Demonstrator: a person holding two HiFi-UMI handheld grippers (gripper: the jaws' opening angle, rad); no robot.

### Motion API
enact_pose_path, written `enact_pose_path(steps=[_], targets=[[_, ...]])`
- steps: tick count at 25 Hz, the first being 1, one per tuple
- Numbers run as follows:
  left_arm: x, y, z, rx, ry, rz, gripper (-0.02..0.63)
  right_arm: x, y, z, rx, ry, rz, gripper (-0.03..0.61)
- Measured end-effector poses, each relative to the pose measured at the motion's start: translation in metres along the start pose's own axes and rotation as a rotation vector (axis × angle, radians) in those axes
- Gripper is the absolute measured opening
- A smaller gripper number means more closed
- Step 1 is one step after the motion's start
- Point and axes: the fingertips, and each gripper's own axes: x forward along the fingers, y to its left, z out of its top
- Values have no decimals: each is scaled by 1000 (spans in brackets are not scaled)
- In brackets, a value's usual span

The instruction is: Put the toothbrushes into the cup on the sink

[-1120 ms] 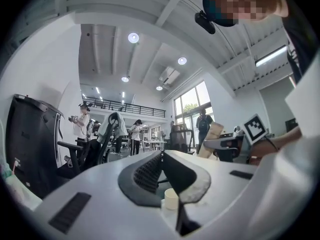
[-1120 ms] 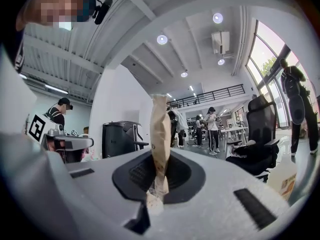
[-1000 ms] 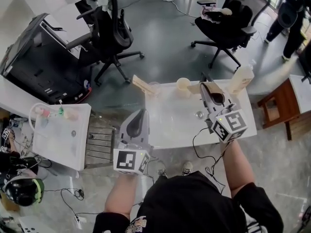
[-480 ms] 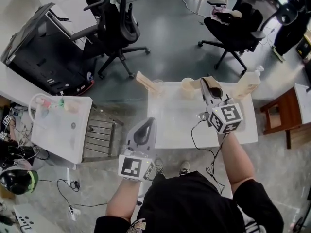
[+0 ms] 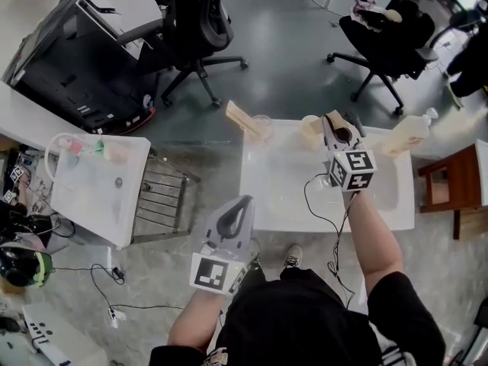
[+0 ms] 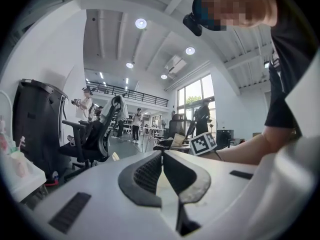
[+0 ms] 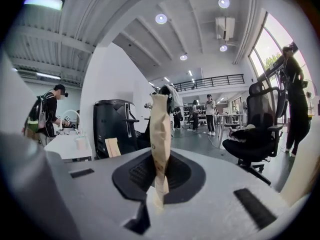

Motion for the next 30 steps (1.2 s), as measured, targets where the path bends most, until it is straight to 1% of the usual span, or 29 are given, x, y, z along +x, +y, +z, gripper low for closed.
enact_pose_path(steps=[7, 12, 14, 16, 19, 23, 26, 30], targets=[[-3, 19, -19, -29, 46, 34, 12, 41, -14, -56, 25, 115, -15, 21], [-2, 28, -27, -42, 63, 41, 12, 55, -17, -82, 59, 172, -24, 35], [0, 30, -29, -45, 67, 39, 12, 57, -16, -87, 79, 180, -22, 62], [2, 30, -30, -49, 68, 33, 12, 58, -15, -90, 97, 176, -8, 128], [5, 30, -30, -53, 63, 22, 12, 54, -11, -86, 105, 156, 15, 171], [11, 25, -25, -54, 56, -1, 12, 43, -6, -69, 103, 113, 45, 224], [14, 20, -22, -54, 49, -15, 12, 31, -1, -50, 101, 67, 67, 248], [17, 12, -17, -42, 38, -25, 12, 10, 10, -15, 94, -12, 105, 270]])
